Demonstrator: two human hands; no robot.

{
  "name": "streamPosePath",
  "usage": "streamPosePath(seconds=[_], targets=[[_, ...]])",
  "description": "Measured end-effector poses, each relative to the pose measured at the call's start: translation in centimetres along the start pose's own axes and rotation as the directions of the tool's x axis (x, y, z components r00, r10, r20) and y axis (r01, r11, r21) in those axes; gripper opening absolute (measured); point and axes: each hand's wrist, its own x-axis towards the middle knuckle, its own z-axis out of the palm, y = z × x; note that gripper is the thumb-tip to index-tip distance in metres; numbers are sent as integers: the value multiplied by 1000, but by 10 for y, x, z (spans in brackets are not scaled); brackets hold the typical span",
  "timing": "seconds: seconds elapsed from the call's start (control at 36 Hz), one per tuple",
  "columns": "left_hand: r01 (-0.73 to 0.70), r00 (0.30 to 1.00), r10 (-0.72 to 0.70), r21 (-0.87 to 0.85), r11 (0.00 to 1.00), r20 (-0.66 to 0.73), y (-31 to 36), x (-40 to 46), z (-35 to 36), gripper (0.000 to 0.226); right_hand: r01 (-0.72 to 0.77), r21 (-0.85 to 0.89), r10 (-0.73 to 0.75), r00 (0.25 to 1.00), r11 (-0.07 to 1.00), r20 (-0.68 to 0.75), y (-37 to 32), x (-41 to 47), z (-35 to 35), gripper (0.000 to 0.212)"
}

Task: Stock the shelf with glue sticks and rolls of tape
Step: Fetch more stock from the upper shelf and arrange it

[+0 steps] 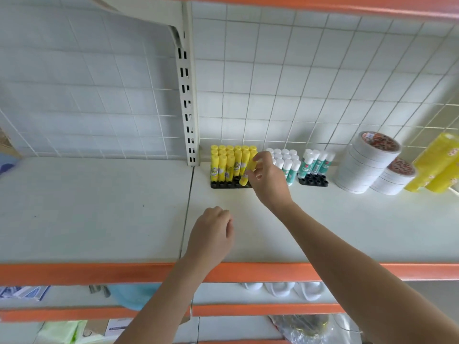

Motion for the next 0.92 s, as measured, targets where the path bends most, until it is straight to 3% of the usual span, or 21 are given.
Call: streamPosePath(seconds=[0.19,0.44,0.58,0.75,0.92], targets=[[-137,990,140,162,977,-11,0,-1,6,14,31,-86,-33,999,996,-18,-6,12,16,24],[-150,989,145,178,972,40,1,-2,3,10,38,-189,-32,999,981,32,-7,19,27,25],[-148,989,143,192,970,40,2,-1,2,11,147,-355,-156,988,923,3,-7,21,28,26],[-154,988,151,204,967,33,3,0,2,12,251,-455,-251,966,855,62,-3,18,25,44],[-166,986,159,233,958,47,4,0,0,15,206,-587,-132,977,783,167,-10,14,22,52]])
